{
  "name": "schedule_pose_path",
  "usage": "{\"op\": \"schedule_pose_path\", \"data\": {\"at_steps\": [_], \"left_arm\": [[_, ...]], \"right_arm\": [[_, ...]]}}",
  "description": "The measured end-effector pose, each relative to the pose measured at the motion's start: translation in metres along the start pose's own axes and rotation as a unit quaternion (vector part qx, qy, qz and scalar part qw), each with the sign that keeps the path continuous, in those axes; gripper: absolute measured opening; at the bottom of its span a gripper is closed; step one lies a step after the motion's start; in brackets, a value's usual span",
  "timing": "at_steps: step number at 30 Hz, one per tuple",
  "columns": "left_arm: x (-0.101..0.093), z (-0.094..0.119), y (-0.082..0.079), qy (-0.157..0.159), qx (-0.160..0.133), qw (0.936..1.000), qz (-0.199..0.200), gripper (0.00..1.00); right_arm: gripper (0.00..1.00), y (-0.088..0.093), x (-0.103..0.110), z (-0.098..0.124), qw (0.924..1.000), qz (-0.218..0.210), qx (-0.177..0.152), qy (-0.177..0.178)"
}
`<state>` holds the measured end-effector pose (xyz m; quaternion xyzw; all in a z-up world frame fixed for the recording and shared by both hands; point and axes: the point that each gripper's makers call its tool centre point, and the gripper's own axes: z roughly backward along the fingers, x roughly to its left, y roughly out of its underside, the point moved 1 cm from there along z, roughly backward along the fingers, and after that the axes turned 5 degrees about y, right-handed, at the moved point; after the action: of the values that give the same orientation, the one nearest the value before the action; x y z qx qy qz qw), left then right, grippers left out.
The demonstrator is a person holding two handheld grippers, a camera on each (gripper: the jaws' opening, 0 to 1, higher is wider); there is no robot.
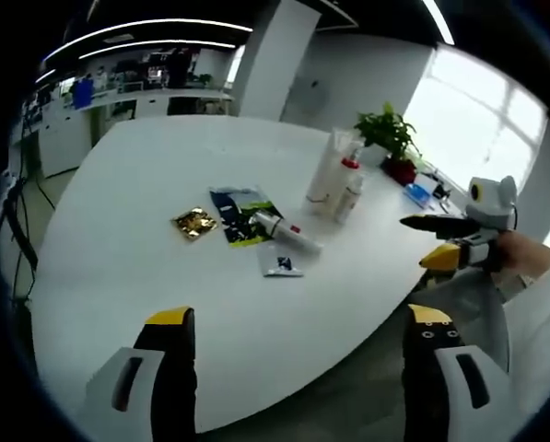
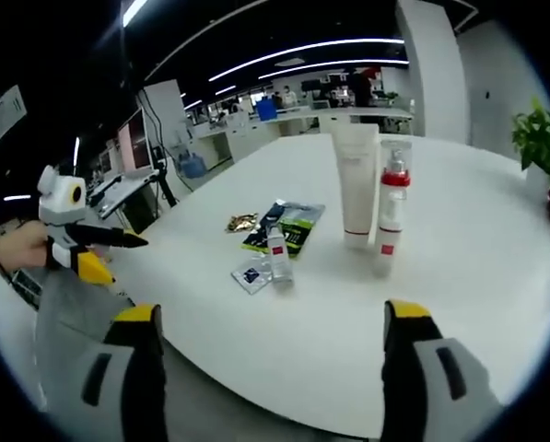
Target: Arrange the skincare products in the storage area until every visible bottle or jar stands upright without overlapping.
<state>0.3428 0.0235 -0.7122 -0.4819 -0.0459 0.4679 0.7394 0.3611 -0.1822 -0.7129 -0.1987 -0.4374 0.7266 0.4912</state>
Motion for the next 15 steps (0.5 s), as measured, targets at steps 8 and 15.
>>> {"op": "schedule_pose_path", "data": {"at_steps": [8, 15], "left_arm": [[-0.006, 0.009, 0.004, -0.005, -0.005, 0.9999, -0.008, 0.97], [-0.003, 0.017, 0.005, -0.011, -0.006, 0.9999, -0.01, 0.97]], "right_arm": [[1.0, 0.003, 0.002, 0.005, 1.0, -0.004, 0.0, -0.001], [1.0, 0.005, 0.0, 0.004, 1.0, -0.008, -0.001, 0.001]]}}
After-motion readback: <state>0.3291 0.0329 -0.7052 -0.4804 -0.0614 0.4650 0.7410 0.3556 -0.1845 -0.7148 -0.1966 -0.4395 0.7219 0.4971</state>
